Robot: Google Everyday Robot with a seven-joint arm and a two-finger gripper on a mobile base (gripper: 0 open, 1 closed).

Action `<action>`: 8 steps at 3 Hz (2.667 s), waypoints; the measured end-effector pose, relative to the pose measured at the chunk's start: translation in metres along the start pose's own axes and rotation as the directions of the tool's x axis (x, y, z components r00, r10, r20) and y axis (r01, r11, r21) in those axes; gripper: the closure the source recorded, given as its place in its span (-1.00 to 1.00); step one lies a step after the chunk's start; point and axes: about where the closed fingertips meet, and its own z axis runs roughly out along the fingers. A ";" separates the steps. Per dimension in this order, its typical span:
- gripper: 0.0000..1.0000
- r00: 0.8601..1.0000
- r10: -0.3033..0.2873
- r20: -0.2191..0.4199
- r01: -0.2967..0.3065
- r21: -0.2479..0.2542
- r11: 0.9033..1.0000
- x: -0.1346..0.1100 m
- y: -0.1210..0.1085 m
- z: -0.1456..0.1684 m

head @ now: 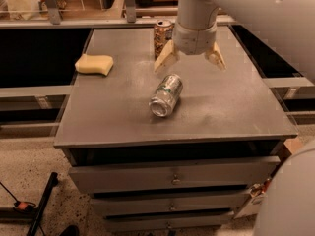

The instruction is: Place 7up can upright

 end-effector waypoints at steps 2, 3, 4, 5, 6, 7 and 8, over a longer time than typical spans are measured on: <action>-1.00 0.976 0.156 -0.154 -0.149 0.060 0.987 0.033 0.010 0.053; -1.00 0.959 0.179 -0.218 -0.175 0.038 0.984 0.043 0.020 0.068; -0.63 0.951 0.183 -0.248 -0.186 0.015 0.983 0.049 0.029 0.073; -0.16 0.951 0.159 -0.263 -0.169 -0.015 0.985 0.050 0.036 0.071; 0.30 0.952 0.158 -0.263 -0.168 -0.016 0.986 0.049 0.036 0.066; 0.76 0.952 0.158 -0.264 -0.168 -0.016 0.986 0.048 0.035 0.057; 1.00 0.971 0.076 -0.226 -0.102 -0.103 0.990 0.036 0.046 0.045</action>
Offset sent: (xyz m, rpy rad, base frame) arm -0.0450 0.0179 -0.0876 -0.0347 0.2745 -0.2276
